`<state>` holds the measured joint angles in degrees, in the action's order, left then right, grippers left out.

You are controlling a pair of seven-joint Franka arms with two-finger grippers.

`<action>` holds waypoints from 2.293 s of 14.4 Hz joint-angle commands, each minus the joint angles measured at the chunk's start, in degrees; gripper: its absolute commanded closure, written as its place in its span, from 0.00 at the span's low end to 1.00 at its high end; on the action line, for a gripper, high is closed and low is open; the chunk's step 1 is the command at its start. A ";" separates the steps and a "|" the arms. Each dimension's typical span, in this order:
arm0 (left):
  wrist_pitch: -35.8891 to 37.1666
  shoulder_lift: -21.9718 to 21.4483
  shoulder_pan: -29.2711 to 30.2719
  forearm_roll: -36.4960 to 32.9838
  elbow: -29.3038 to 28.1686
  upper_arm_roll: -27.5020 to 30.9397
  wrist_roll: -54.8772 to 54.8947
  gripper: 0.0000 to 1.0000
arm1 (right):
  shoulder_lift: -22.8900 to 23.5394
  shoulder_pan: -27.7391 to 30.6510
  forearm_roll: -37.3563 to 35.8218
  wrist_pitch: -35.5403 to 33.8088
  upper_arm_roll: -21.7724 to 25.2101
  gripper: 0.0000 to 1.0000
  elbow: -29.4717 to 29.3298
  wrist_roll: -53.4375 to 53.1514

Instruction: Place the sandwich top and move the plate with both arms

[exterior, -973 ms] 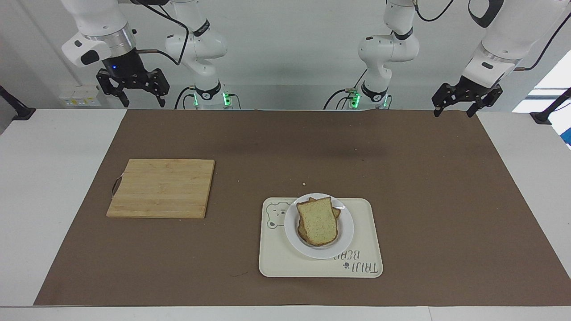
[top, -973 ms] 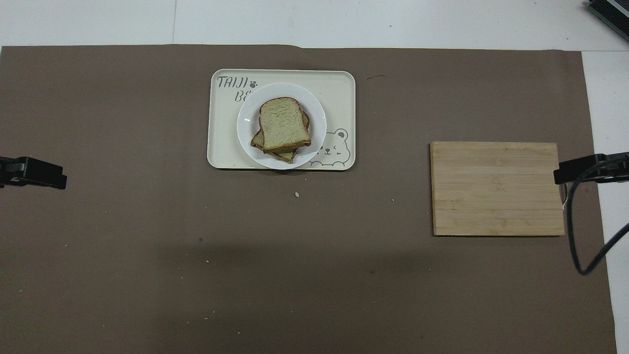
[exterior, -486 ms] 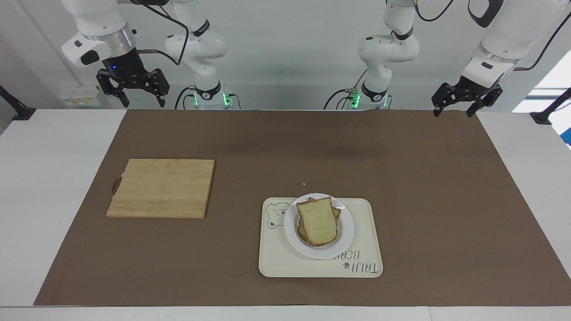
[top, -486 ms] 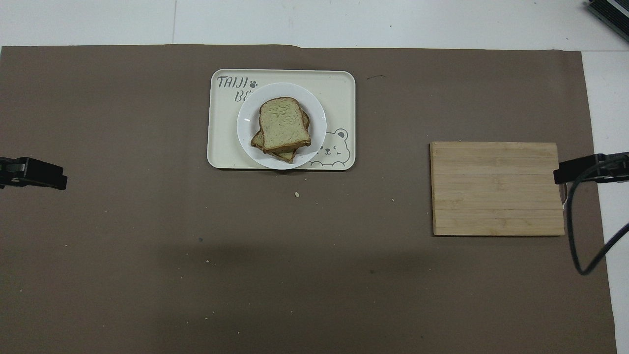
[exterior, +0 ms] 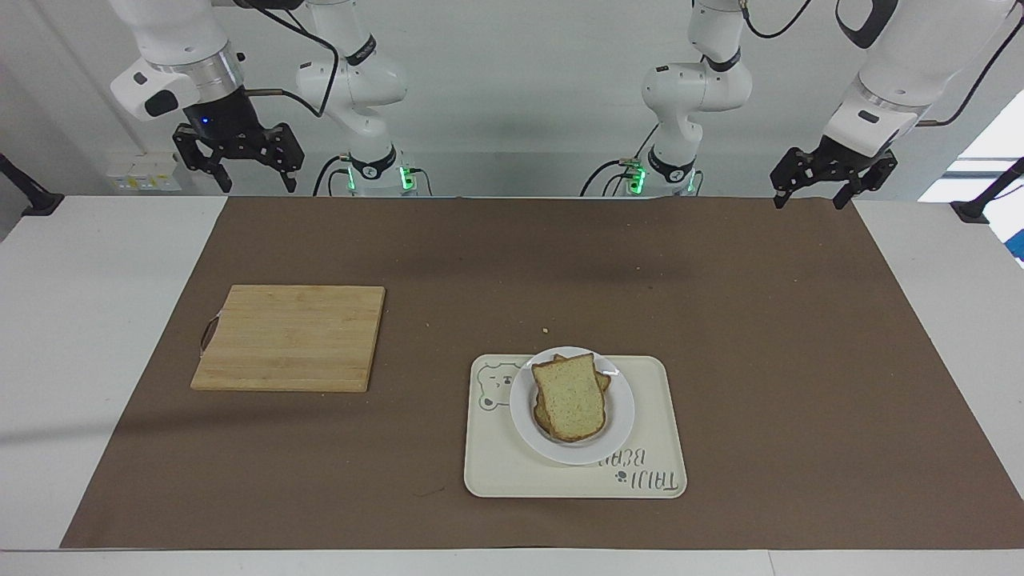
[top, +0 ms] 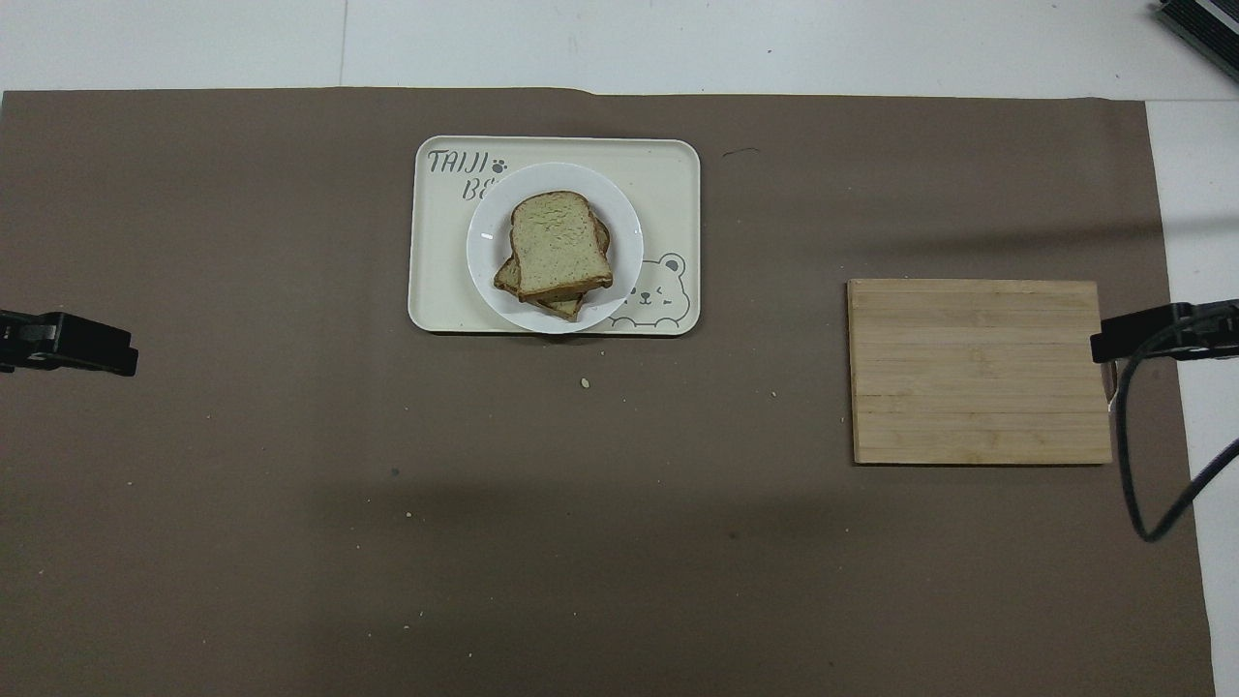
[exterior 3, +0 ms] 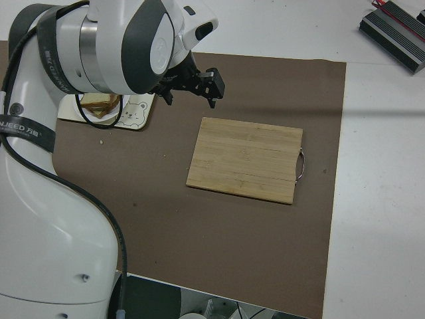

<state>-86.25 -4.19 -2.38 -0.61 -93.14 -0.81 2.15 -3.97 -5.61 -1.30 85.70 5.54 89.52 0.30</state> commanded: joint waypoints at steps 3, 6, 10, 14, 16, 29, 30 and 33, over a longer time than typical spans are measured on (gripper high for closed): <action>0.56 -1.09 0.45 0.09 -0.99 -0.24 0.58 0.00 | -1.13 0.86 -0.55 -0.28 -0.44 0.00 1.18 1.81; 0.47 -0.91 0.27 1.49 -0.29 -0.24 -0.22 0.00 | -1.13 0.86 -0.55 -0.28 -0.44 0.00 1.18 1.81; 0.38 -1.08 0.36 1.67 -0.03 -0.15 -0.13 0.00 | -1.13 0.86 -0.55 -0.28 -0.44 0.00 1.18 1.81; 0.12 -0.47 0.19 2.11 0.32 -0.33 0.31 0.00 | -1.13 0.86 -0.46 -0.28 -0.44 0.00 1.18 1.81; 0.47 0.23 0.19 3.07 1.46 -0.15 0.22 0.00 | -1.13 0.86 -0.55 -0.28 -0.44 0.00 1.18 1.81; -0.41 2.78 0.27 2.55 2.70 -0.50 0.05 0.00 | -1.21 0.95 -0.55 -0.28 -0.35 0.00 1.27 1.81; -0.50 2.78 0.27 2.55 2.78 -0.50 0.05 0.00 | -1.22 0.95 -0.55 -0.28 -0.35 0.00 1.27 1.81; -0.41 2.70 0.27 2.64 2.70 -0.59 -0.22 0.00 | -1.22 0.95 -0.55 -0.28 -0.35 0.00 1.27 1.81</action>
<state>-87.78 -1.16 -2.40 2.61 -91.05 -1.01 2.10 -4.01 -5.57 -1.30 85.70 5.60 89.58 0.30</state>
